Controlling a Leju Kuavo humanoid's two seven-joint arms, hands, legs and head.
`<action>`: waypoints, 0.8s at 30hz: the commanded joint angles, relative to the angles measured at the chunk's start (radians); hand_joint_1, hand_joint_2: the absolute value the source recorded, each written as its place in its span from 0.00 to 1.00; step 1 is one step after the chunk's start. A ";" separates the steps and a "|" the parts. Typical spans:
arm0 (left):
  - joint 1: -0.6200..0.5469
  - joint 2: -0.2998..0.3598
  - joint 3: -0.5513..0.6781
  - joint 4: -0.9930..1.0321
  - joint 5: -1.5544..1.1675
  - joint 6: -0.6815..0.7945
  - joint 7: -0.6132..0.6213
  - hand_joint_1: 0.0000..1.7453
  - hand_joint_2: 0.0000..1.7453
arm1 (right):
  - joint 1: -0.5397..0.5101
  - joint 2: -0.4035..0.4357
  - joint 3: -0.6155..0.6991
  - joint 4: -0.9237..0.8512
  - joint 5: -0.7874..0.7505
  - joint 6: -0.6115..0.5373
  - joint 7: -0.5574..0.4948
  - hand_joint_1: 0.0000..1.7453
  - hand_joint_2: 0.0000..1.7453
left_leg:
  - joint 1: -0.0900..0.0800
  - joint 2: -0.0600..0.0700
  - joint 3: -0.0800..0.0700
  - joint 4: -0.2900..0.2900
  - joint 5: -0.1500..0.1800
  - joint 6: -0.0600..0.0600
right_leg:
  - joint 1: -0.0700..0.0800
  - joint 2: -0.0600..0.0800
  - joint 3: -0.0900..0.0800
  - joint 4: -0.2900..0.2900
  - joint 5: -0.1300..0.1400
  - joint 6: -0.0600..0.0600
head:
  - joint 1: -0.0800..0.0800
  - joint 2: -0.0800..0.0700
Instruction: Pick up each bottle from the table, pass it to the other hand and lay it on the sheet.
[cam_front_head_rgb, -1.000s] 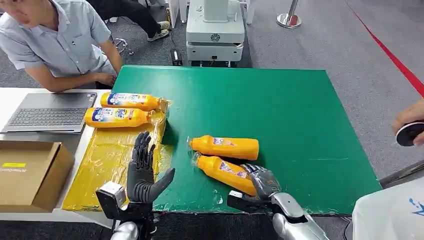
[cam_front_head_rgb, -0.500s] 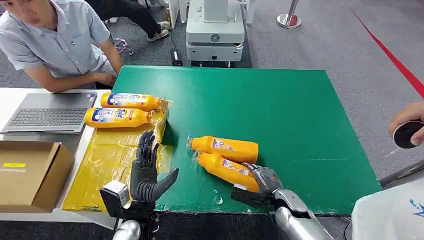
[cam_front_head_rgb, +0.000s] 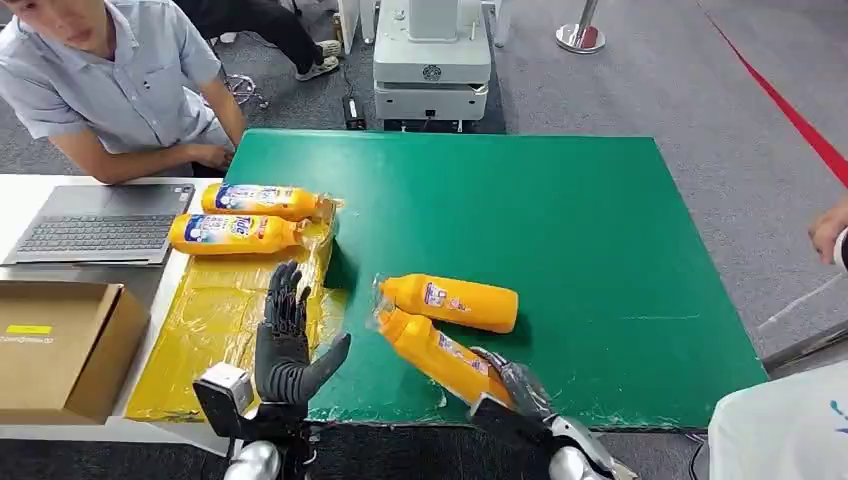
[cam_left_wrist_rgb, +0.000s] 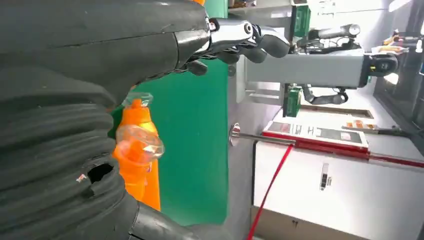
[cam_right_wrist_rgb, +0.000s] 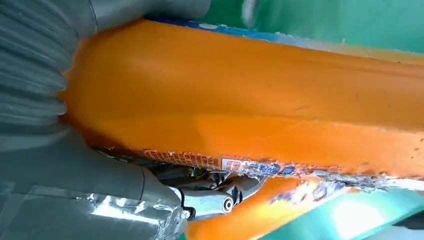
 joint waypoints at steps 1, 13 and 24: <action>-0.029 -0.002 -0.028 0.004 0.009 -0.001 0.002 0.00 1.00 | -0.007 -0.002 -0.016 -0.054 -0.025 0.015 -0.004 1.00 1.00 | 0.000 0.000 0.000 0.000 0.000 0.000 | 0.000 0.000 0.000 0.000 0.000 0.000 | 0.000 0.000; -0.052 0.013 -0.038 0.174 0.023 0.022 0.122 0.00 1.00 | 0.050 0.003 -0.037 -0.187 -0.065 -0.003 -0.019 1.00 1.00 | 0.000 0.000 0.000 0.000 0.000 0.000 | 0.000 0.000 0.000 0.000 0.000 0.000 | 0.004 0.000; -0.062 0.026 -0.048 0.303 0.171 -0.074 0.160 0.00 1.00 | 0.090 0.047 -0.109 -0.402 -0.240 -0.007 -0.059 1.00 1.00 | 0.000 0.000 0.000 0.000 0.000 0.000 | 0.000 0.000 0.000 0.000 0.000 0.000 | 0.005 0.000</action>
